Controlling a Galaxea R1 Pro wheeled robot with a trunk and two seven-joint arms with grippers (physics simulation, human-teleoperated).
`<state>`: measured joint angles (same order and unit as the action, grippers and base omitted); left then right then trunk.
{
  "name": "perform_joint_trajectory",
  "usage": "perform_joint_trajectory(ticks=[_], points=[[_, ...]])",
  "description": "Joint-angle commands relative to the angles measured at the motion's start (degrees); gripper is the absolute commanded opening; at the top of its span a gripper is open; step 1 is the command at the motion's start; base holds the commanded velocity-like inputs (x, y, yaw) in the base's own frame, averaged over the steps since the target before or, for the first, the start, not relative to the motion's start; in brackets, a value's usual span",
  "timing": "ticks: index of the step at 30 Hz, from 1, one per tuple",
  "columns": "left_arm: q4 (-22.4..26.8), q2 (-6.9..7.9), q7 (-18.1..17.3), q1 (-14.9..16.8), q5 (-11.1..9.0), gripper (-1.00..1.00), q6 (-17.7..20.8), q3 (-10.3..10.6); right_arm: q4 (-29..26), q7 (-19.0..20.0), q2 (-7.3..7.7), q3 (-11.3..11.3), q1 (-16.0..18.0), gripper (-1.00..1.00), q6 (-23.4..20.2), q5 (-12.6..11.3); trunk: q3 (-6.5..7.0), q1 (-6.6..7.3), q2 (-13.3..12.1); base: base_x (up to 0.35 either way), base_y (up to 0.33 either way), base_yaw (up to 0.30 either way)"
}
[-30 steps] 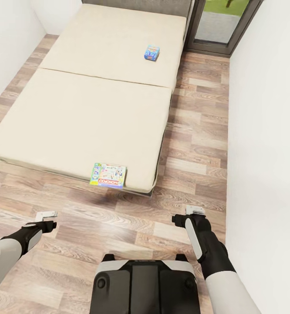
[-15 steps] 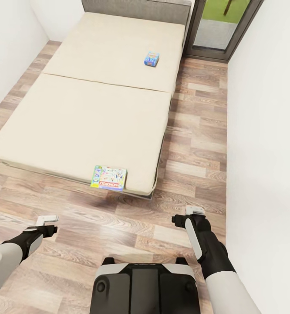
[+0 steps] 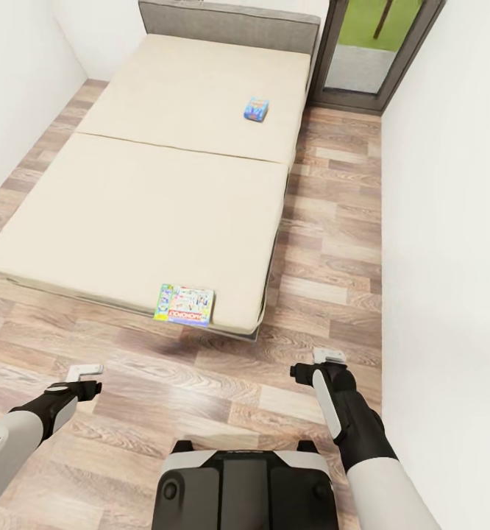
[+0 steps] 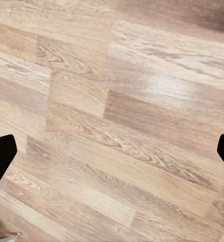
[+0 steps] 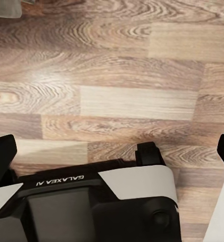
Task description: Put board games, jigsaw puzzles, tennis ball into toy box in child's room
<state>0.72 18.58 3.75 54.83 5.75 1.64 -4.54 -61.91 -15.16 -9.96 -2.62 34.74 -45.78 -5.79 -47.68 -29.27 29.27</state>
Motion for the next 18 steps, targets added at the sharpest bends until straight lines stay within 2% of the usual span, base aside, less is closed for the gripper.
perform_joint_trajectory(ticks=[1,18], points=[[0.1,-0.02,0.1,0.0,0.6,1.00,0.3,-0.5,-0.1,-0.4,-0.04,-0.1,0.0,1.00,-0.1,-0.6,0.05,-0.03,0.1,0.000,0.000,0.000],[0.2,0.07,0.2,0.0,0.5,1.00,1.0,-0.5,0.1,-0.5,-0.04,0.0,0.1,1.00,-0.1,-0.5,1.66,-0.03,0.1,0.000,0.000,0.000]])
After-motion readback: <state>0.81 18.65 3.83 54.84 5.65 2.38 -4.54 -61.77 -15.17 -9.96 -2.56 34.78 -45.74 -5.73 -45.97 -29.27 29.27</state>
